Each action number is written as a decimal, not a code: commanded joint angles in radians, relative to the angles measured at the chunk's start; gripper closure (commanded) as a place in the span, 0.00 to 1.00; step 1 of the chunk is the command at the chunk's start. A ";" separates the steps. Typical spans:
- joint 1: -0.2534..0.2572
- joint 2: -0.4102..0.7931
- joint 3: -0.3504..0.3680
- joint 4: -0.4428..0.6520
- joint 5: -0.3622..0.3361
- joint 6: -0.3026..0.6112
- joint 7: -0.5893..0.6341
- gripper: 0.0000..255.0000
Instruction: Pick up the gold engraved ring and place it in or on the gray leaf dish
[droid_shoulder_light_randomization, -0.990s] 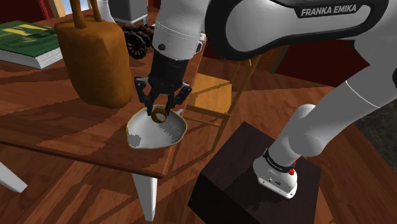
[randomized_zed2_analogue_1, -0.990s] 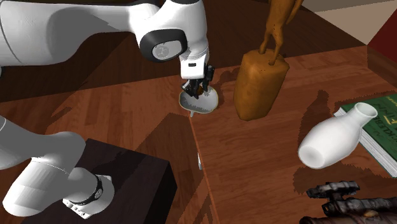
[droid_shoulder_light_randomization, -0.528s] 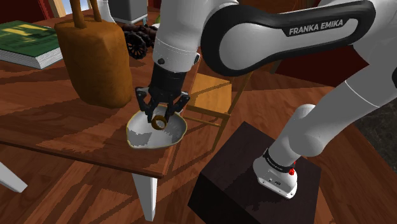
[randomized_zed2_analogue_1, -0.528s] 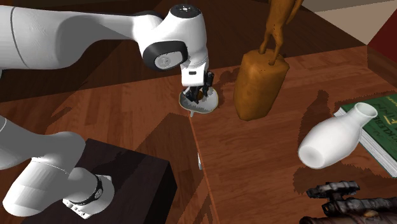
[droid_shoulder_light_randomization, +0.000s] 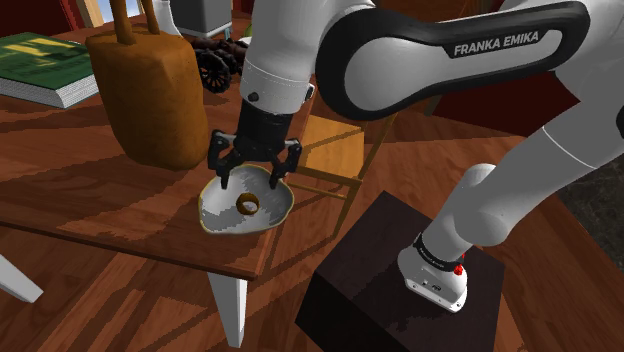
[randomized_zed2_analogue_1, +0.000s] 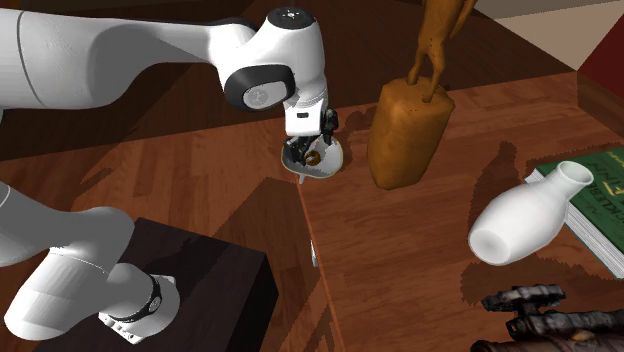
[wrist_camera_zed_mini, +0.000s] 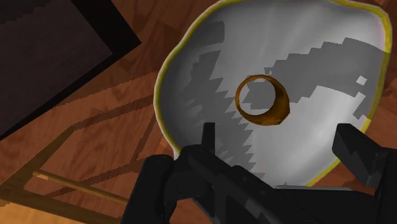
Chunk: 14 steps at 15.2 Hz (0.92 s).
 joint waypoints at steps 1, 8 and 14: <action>0.000 0.000 0.000 0.000 0.000 0.000 0.000 0.00; -0.004 -0.037 -0.028 0.092 0.010 -0.127 -0.010 0.00; -0.004 -0.037 -0.028 0.092 0.010 -0.127 -0.010 0.00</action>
